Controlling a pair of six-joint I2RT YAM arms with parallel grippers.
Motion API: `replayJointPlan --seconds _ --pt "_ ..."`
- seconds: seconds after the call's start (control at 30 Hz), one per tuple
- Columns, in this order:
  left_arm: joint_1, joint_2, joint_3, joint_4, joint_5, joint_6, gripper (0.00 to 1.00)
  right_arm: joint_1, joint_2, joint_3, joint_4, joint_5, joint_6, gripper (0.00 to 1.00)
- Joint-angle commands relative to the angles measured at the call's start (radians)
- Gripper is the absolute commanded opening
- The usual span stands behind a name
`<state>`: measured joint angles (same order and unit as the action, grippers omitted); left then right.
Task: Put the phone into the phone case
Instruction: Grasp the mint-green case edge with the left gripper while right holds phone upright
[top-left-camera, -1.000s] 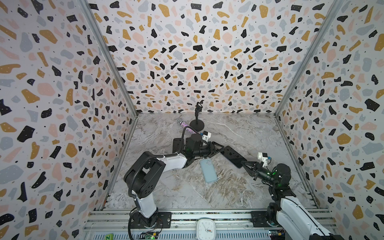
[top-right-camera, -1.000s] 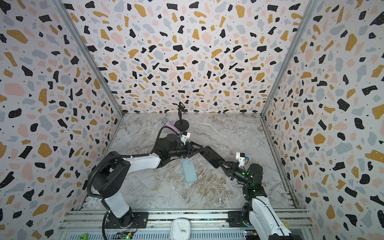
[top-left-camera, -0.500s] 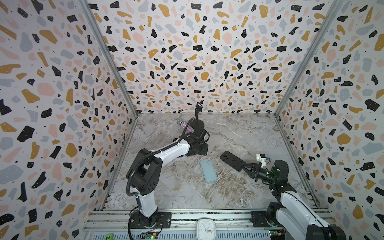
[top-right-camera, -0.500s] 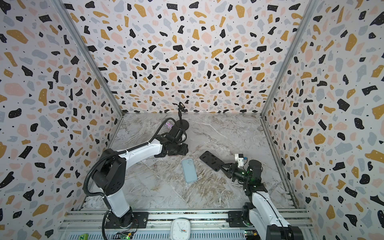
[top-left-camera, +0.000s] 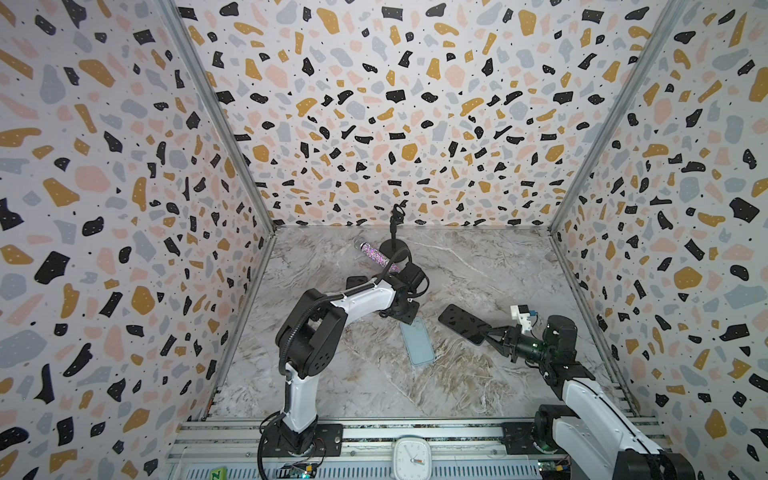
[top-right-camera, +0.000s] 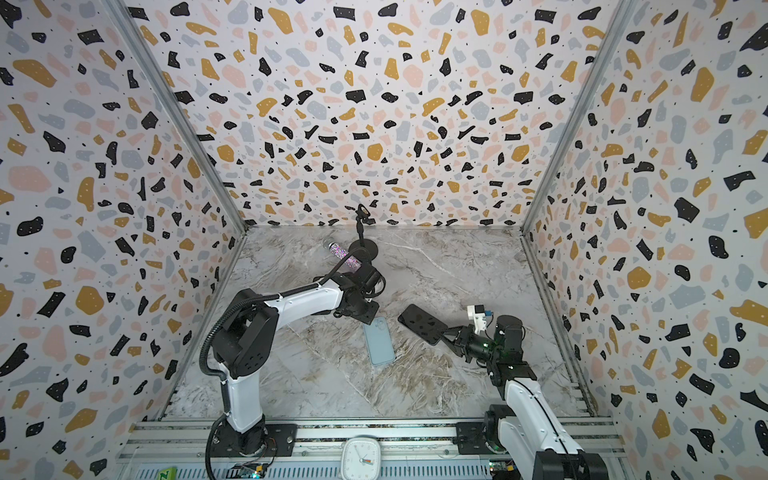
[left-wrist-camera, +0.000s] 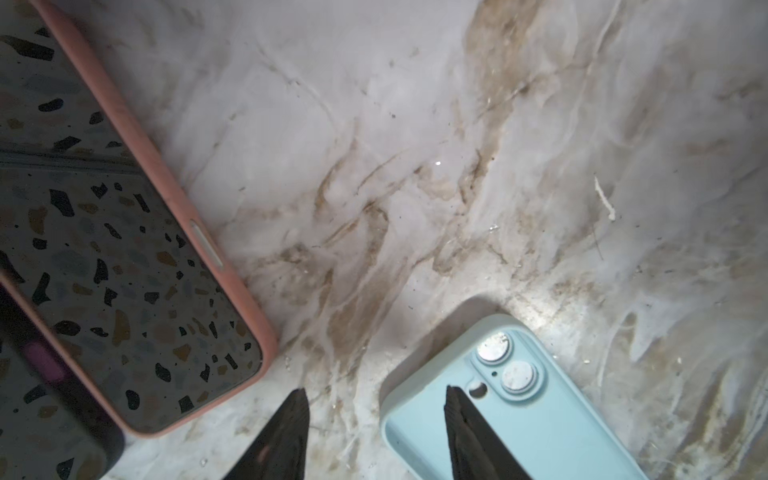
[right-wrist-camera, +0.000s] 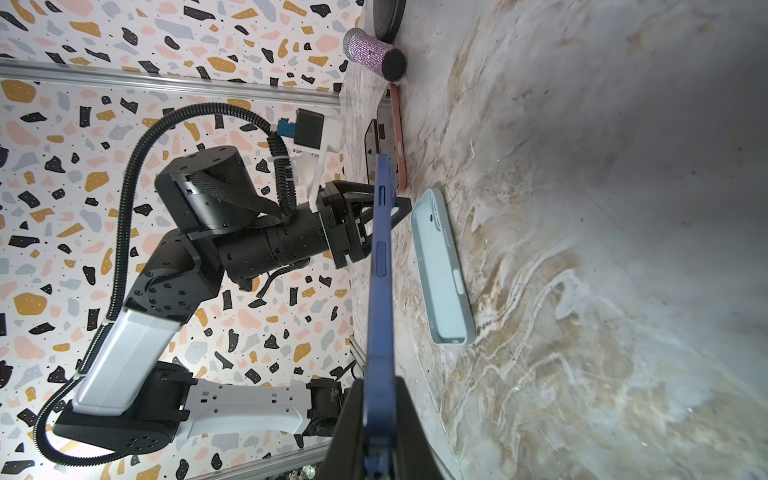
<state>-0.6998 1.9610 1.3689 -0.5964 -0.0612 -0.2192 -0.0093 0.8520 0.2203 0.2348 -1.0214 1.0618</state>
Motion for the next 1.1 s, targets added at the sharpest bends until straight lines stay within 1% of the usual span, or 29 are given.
replayJointPlan --seconds 0.0,0.07,0.23,0.4,0.6,0.67,0.77,0.9,1.07 --pt "-0.016 0.015 0.021 -0.016 -0.013 0.025 0.52 -0.001 -0.001 0.044 0.013 -0.031 -0.034 0.05" --pt "-0.018 0.022 0.019 -0.013 -0.012 0.024 0.5 -0.001 0.001 0.041 0.012 -0.03 -0.038 0.05" --pt "-0.02 0.038 0.022 -0.009 -0.006 0.02 0.41 -0.002 0.005 0.045 0.0 -0.026 -0.053 0.05" --pt "-0.028 0.035 0.008 -0.004 -0.002 0.017 0.28 0.002 0.018 0.062 -0.047 -0.019 -0.084 0.04" --pt "-0.029 0.007 -0.042 0.009 0.004 0.012 0.18 0.041 0.063 0.081 -0.074 -0.009 -0.107 0.02" --pt "-0.028 -0.007 -0.062 0.017 0.01 0.004 0.16 0.06 0.078 0.087 -0.074 -0.001 -0.113 0.01" --pt "-0.029 -0.029 -0.094 0.021 0.011 -0.013 0.15 0.097 0.105 0.097 -0.071 0.007 -0.119 0.01" --pt "-0.028 -0.066 -0.144 0.027 -0.005 -0.074 0.12 0.144 0.152 0.12 -0.084 0.0 -0.141 0.0" --pt "-0.025 -0.136 -0.239 0.065 -0.009 -0.228 0.11 0.169 0.18 0.141 -0.072 -0.014 -0.159 0.0"
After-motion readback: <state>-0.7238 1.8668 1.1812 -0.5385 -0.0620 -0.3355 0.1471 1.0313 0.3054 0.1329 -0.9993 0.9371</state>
